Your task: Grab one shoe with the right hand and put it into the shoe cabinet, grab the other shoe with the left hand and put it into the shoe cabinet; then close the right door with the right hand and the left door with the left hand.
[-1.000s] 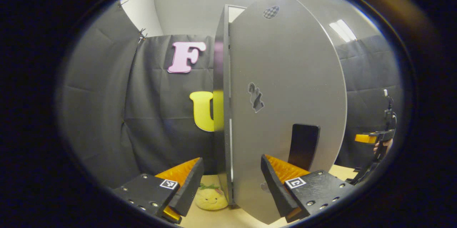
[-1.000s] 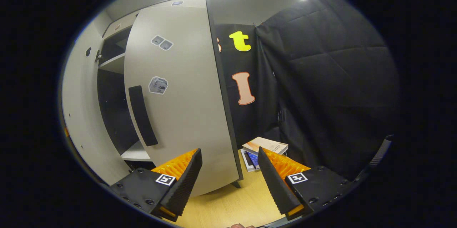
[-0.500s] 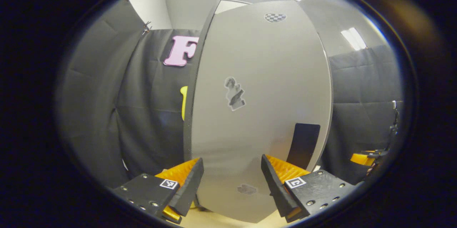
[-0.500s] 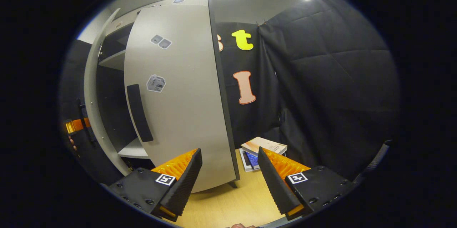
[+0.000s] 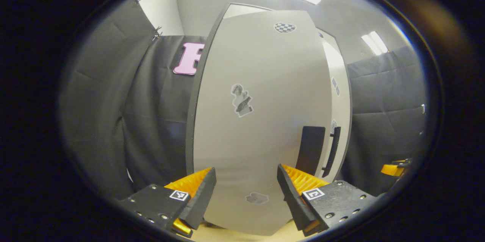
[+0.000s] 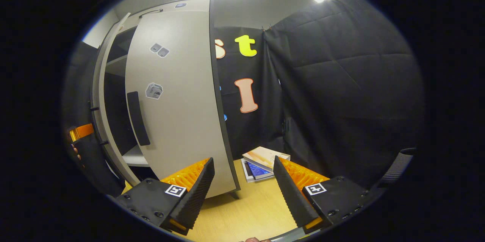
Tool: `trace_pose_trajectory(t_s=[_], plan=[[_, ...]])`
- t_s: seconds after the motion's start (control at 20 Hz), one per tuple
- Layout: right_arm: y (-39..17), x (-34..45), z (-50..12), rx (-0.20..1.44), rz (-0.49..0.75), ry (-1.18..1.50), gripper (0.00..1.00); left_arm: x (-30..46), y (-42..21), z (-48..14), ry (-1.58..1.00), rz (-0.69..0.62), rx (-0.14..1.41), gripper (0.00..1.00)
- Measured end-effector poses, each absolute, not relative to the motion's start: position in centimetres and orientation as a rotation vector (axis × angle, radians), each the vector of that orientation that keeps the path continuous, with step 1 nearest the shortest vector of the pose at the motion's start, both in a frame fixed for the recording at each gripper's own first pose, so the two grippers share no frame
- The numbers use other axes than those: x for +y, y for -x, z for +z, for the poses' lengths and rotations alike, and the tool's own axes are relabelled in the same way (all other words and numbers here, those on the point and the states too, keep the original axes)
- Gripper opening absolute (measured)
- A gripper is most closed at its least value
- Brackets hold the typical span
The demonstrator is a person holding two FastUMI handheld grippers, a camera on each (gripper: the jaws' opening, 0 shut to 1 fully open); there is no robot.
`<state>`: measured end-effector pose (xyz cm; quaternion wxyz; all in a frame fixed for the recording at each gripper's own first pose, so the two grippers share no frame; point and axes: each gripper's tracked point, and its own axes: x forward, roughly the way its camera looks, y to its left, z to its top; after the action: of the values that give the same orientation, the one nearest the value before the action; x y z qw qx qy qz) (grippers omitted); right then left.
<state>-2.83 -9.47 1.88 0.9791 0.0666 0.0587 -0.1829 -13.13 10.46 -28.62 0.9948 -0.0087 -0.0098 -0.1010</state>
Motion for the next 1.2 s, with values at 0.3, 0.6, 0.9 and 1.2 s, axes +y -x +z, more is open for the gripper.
trace_pose_trajectory(t_s=[0.3, 0.6, 0.9, 1.2], plan=[[0.4, -6.0, 1.1, 0.145, -0.295, -0.125, 0.98, 14.2, 17.6, -31.2, -0.049, -0.104, 0.000, 0.99], [-1.6, -1.6, 0.6, 0.153, -0.189, -0.115, 0.98, 17.6, 20.9, -33.8, 0.003, -0.017, 0.048, 0.99], [-3.0, -0.2, 0.9, 0.172, -0.138, -0.109, 0.98, 20.2, 22.8, -35.2, -0.005, 0.030, 0.050, 0.99], [-4.2, 2.0, 1.1, 0.200, -0.095, -0.088, 0.98, 20.0, 24.4, -35.8, -0.037, 0.018, 0.052, 0.92]])
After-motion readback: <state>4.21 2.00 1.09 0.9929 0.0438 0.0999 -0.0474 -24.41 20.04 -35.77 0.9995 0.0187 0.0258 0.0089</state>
